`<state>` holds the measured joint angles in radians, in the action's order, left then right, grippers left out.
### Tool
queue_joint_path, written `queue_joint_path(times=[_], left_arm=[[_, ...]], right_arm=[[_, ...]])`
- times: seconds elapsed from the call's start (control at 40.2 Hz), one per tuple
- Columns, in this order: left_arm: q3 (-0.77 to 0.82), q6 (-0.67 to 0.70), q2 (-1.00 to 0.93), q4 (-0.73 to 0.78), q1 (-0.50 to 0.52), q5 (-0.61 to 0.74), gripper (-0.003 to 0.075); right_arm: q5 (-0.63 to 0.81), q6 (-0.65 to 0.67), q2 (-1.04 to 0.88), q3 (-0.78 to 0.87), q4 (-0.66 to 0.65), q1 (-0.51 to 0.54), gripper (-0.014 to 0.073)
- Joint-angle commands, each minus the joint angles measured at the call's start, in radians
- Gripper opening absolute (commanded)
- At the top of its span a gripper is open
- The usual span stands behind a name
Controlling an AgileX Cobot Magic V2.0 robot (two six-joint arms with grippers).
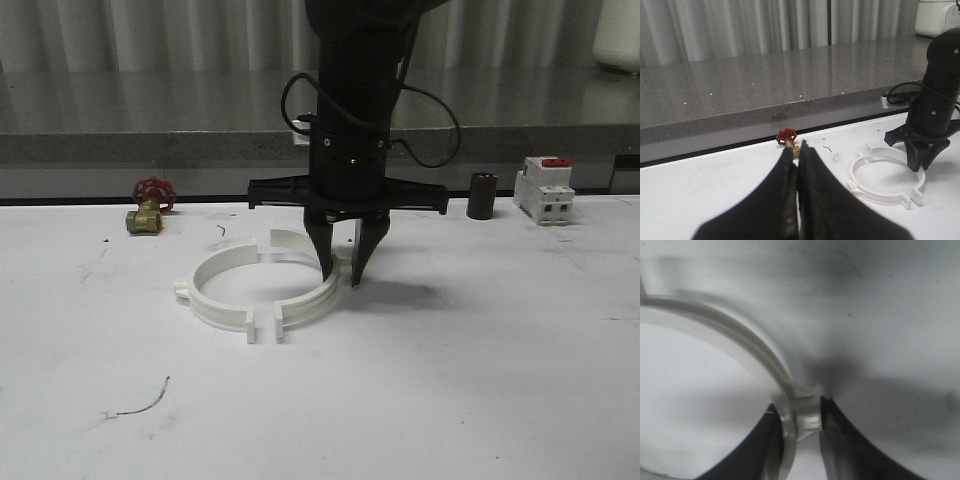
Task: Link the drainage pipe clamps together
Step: 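Carry it to the placed half and join their ends into a ring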
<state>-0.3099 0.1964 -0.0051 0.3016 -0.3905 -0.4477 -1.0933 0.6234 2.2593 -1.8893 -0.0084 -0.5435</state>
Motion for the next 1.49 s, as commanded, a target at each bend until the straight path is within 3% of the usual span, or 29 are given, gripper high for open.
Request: queue_joint_path(times=[0.0, 1.467], left_arm=[[-0.029, 0.002, 0.021, 0.002, 0.004, 0.073, -0.0020], [-0.029, 0.002, 0.021, 0.002, 0.004, 0.071, -0.0020]], right_arm=[[-0.010, 0.002, -0.056, -0.046, 0.000, -0.003, 0.0176], [0.035, 0.021, -0.019, -0.047, 0.086, -0.004, 0.0176]])
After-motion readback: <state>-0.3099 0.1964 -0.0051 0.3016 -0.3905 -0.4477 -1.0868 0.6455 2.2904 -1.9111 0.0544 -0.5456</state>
